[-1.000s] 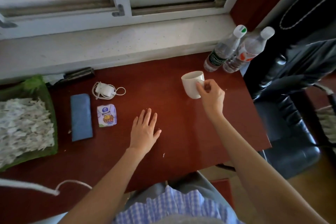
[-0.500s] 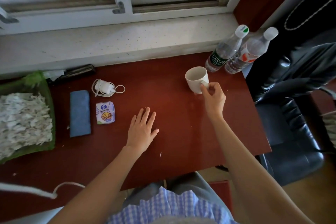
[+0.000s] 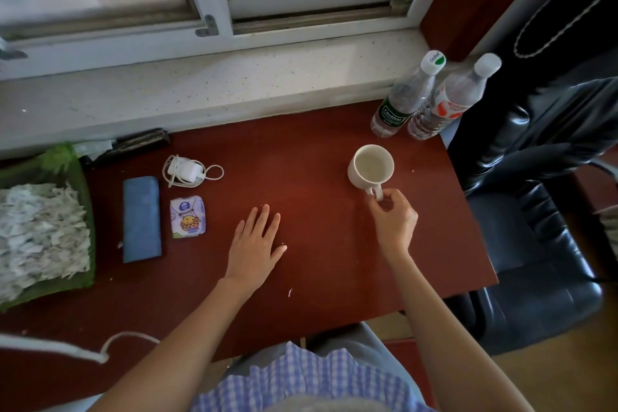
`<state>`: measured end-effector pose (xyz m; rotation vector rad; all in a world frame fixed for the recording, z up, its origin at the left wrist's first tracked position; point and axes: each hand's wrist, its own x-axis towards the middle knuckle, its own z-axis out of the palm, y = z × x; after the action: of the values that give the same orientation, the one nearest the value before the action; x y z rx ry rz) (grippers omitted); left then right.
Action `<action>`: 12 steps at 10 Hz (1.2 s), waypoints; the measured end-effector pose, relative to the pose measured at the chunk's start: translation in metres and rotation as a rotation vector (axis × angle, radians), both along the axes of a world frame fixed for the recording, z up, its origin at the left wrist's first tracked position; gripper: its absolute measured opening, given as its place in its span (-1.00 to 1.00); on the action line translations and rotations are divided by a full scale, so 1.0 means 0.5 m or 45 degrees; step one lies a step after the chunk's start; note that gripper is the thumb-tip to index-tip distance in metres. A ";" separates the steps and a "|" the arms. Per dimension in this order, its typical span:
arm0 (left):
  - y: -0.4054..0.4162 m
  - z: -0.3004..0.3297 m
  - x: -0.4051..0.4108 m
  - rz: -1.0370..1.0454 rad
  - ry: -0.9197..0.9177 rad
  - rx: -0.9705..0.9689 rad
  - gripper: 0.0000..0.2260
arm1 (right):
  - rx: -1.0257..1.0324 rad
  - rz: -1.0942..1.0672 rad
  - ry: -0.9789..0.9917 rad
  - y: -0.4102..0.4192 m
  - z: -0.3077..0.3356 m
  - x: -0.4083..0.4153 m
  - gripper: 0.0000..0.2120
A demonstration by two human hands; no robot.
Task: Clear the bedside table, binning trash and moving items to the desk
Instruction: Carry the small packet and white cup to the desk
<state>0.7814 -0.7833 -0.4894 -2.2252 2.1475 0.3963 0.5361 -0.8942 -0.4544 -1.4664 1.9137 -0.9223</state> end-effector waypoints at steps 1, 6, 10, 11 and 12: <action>0.001 -0.001 0.000 0.005 0.002 -0.007 -0.42 | -0.012 0.040 -0.014 -0.007 -0.003 0.007 -0.83; 0.003 -0.008 -0.001 0.003 0.012 -0.006 -0.42 | -0.043 0.096 -0.016 -0.160 -0.009 0.072 -0.84; 0.004 -0.008 -0.002 0.004 0.005 -0.043 -0.41 | -0.066 0.184 0.020 -0.195 -0.013 0.074 -0.82; 0.004 -0.007 -0.002 0.006 0.003 -0.045 -0.42 | -0.056 0.190 0.015 -0.192 -0.012 0.074 -0.83; 0.003 -0.006 -0.003 0.009 0.005 -0.043 -0.41 | -0.063 0.186 0.023 -0.191 -0.010 0.074 -0.83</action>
<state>0.7800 -0.7819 -0.4923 -2.2522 2.1652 0.3674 0.5729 -0.9897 -0.4592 -1.6254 1.7807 -0.8975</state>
